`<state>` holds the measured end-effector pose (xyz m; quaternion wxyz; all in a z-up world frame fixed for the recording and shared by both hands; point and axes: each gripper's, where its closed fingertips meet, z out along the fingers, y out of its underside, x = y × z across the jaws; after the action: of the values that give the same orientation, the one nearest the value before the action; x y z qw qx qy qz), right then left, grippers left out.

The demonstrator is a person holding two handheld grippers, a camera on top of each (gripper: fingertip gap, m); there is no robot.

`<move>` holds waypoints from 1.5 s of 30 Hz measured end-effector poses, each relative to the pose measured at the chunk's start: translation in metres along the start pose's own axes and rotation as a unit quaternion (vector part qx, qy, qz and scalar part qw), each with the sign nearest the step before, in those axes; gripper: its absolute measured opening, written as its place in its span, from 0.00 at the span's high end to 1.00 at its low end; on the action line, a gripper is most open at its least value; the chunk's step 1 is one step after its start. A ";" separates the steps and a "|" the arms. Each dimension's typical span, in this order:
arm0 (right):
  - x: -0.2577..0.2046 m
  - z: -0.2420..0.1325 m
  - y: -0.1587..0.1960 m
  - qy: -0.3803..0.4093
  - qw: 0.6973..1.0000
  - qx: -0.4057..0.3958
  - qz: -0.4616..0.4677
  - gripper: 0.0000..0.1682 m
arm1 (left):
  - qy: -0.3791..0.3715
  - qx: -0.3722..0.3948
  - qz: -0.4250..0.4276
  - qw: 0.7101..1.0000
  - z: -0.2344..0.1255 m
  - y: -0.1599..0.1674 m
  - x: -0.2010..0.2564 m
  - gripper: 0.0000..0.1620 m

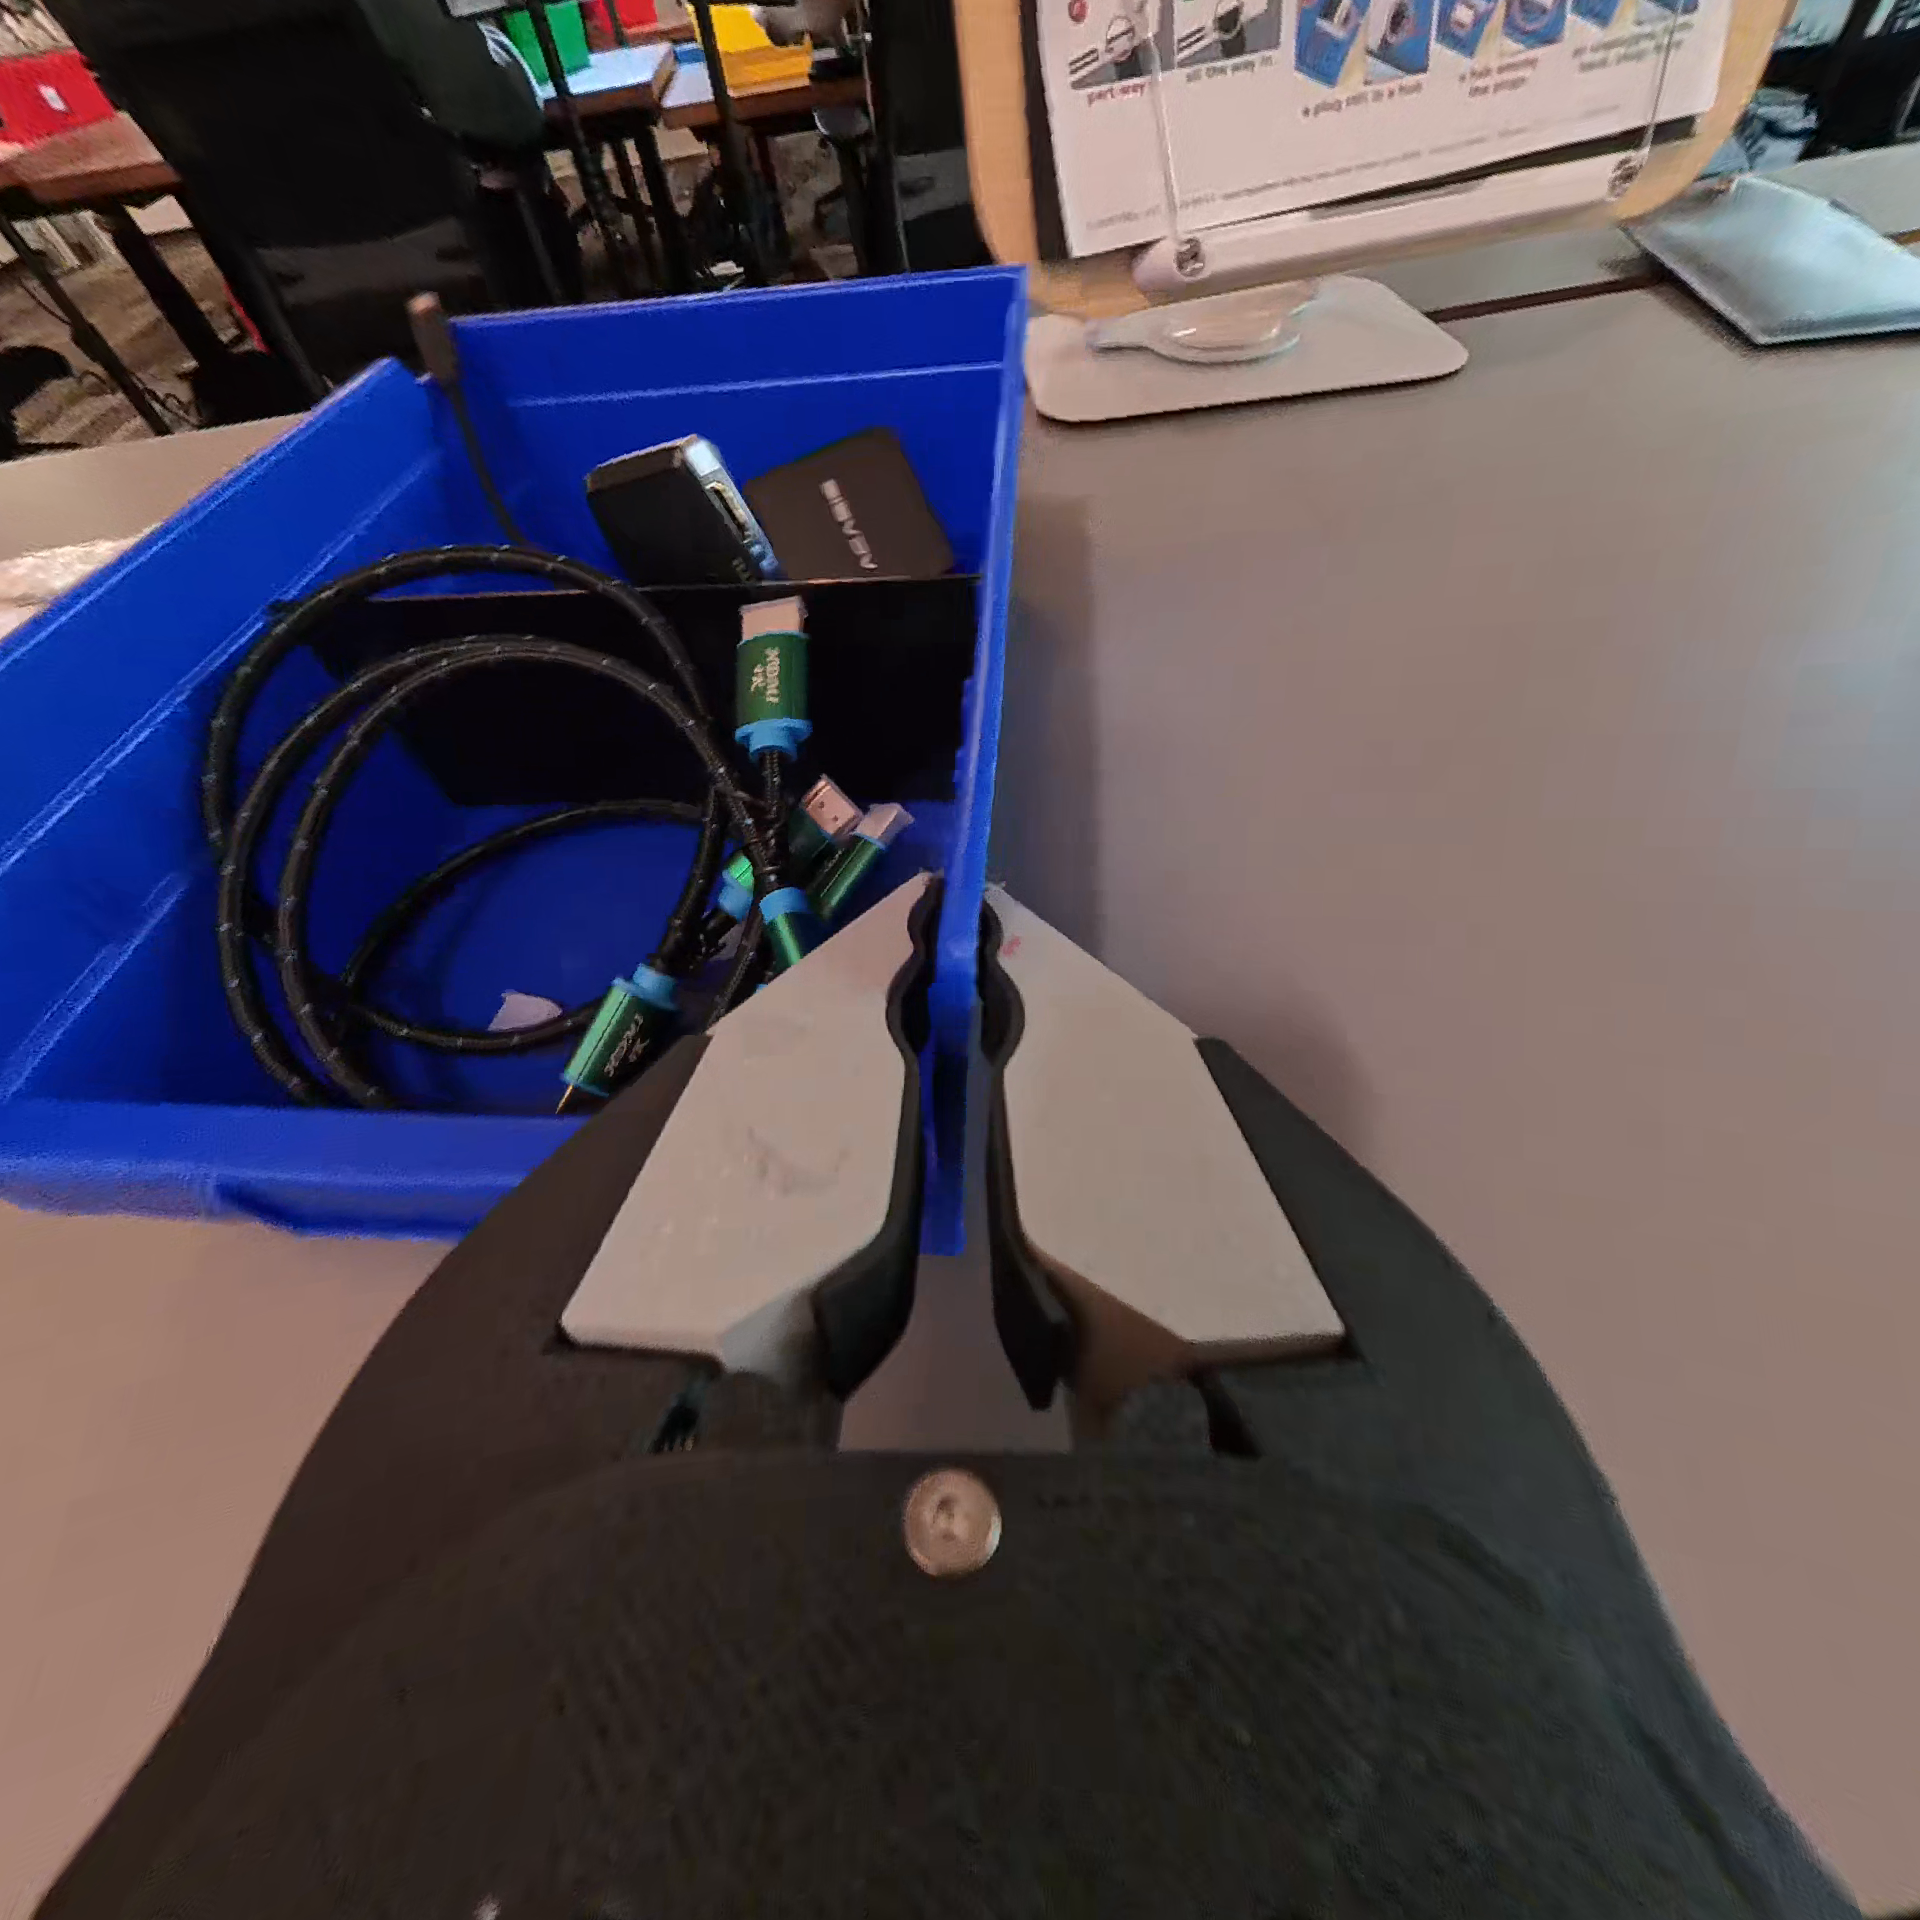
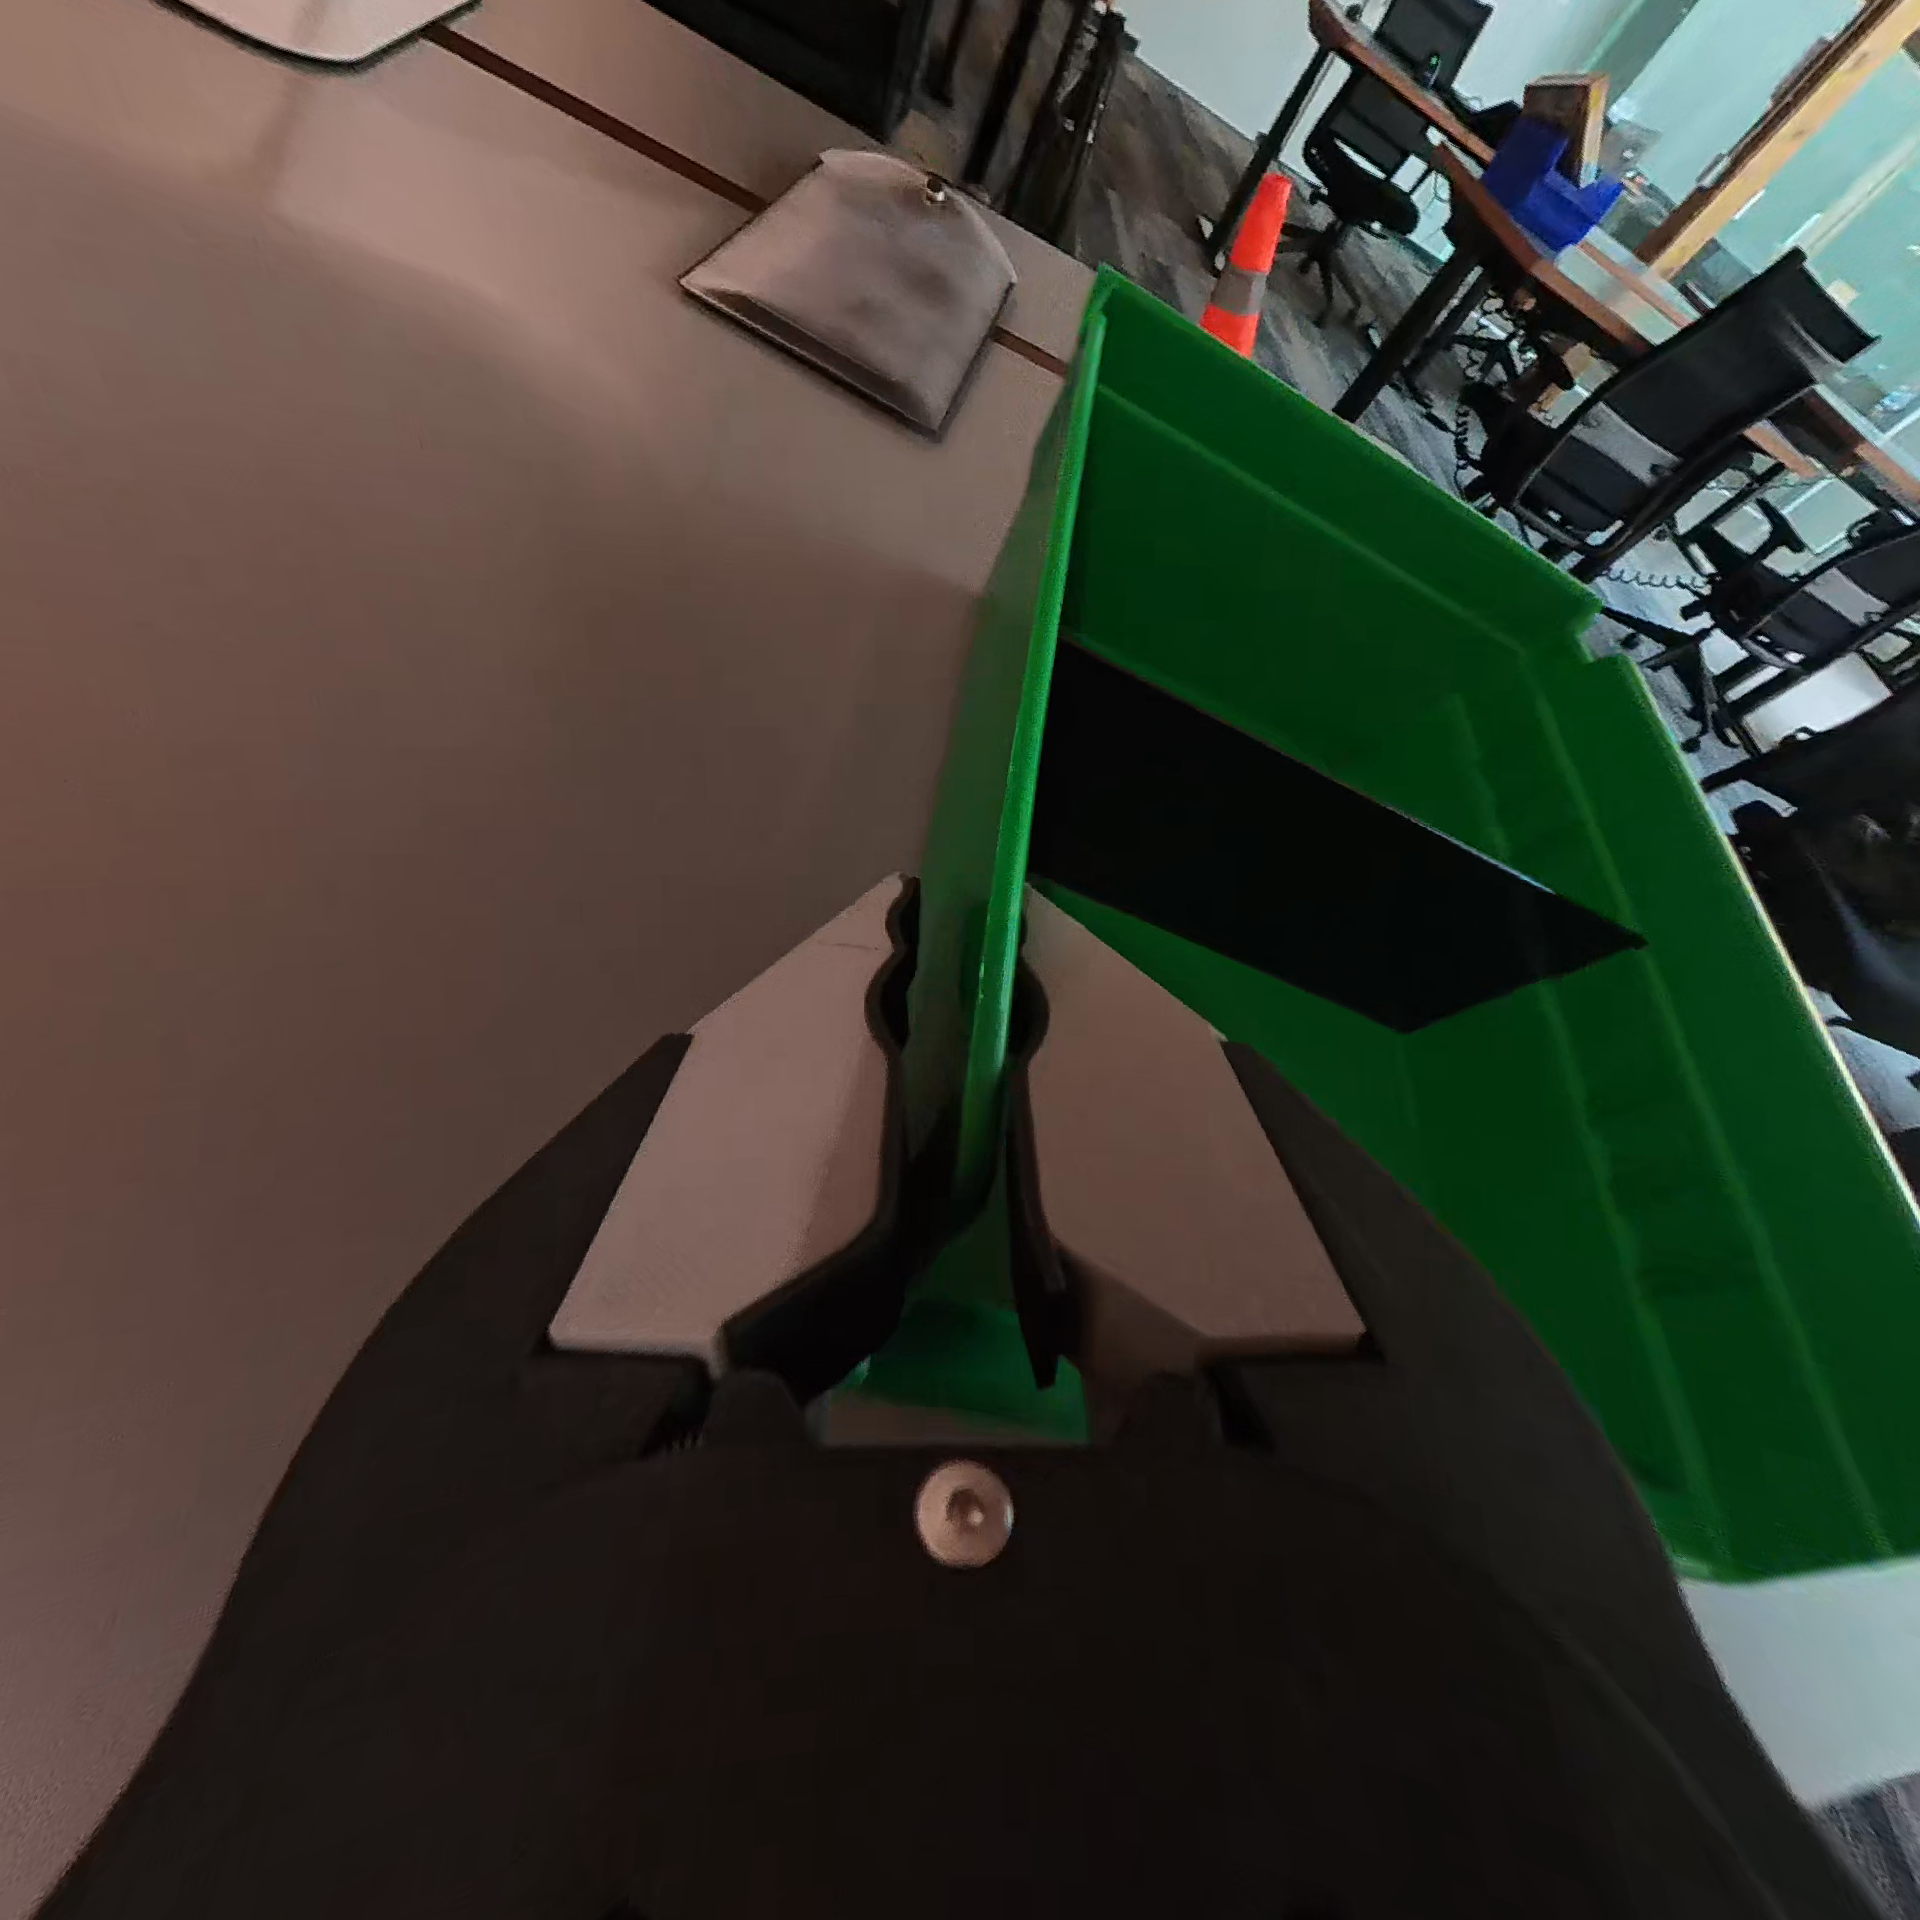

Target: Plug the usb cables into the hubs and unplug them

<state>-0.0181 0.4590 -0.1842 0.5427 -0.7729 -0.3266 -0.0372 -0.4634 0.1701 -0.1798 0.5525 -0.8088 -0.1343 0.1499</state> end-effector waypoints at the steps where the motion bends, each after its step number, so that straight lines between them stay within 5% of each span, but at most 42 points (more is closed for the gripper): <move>1: 0.000 0.004 -0.002 -0.008 1.000 0.003 0.002 0.92 | 0.007 -0.002 0.003 1.000 0.004 -0.003 0.013 0.99; 5: 0.000 0.011 -0.002 -0.043 0.999 -0.014 0.011 0.84 | 0.093 -0.021 0.021 0.995 0.013 -0.012 0.065 0.78; 8: 0.010 -0.018 -0.023 -0.029 0.999 0.025 0.030 0.76 | 0.146 -0.015 -0.007 0.989 -0.001 -0.022 0.072 0.67; 10: 0.009 -0.055 -0.058 -0.037 0.990 0.123 0.058 0.80 | 0.157 0.005 -0.005 0.988 -0.018 -0.035 0.065 0.64; 13: -0.033 -0.094 -0.101 -0.150 0.966 0.200 0.069 0.92 | 0.202 0.049 0.000 0.978 -0.045 -0.068 0.069 0.64; 19: -0.155 -0.078 -0.149 -0.291 0.934 0.199 0.053 0.79 | 0.292 0.127 0.041 0.947 -0.035 -0.132 0.153 0.71; 23: -0.192 -0.019 -0.159 -0.284 0.944 0.166 0.024 0.59 | 0.381 0.032 0.085 0.920 0.012 -0.103 0.216 0.72; 27: -0.205 0.030 -0.152 -0.263 0.953 0.146 -0.029 0.57 | 0.400 0.021 0.133 0.906 0.045 -0.074 0.247 0.73; 31: -0.217 0.054 -0.136 -0.268 0.951 0.130 -0.077 0.52 | 0.412 0.015 0.200 0.889 0.063 -0.054 0.263 0.83; 35: -0.222 0.067 -0.120 -0.279 0.949 0.110 -0.096 0.46 | 0.433 -0.008 0.205 0.878 0.070 -0.042 0.270 0.72; 37: -0.226 0.065 -0.117 -0.305 0.943 0.096 -0.087 0.43 | 0.421 0.017 0.213 0.881 0.069 -0.047 0.268 0.75; 42: -0.235 0.049 -0.114 -0.360 0.924 0.095 -0.083 0.57 | 0.401 0.020 0.237 0.885 0.072 -0.035 0.267 0.65; 45: -0.242 0.035 -0.110 -0.406 0.905 0.100 -0.082 0.67 | 0.401 0.020 0.211 0.891 0.073 -0.037 0.261 0.72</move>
<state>-0.2779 0.3986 -0.2085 0.4329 -0.6330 -0.5830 0.2682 -0.2542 0.3451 -0.1946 0.5309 -0.7982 0.2753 -0.0716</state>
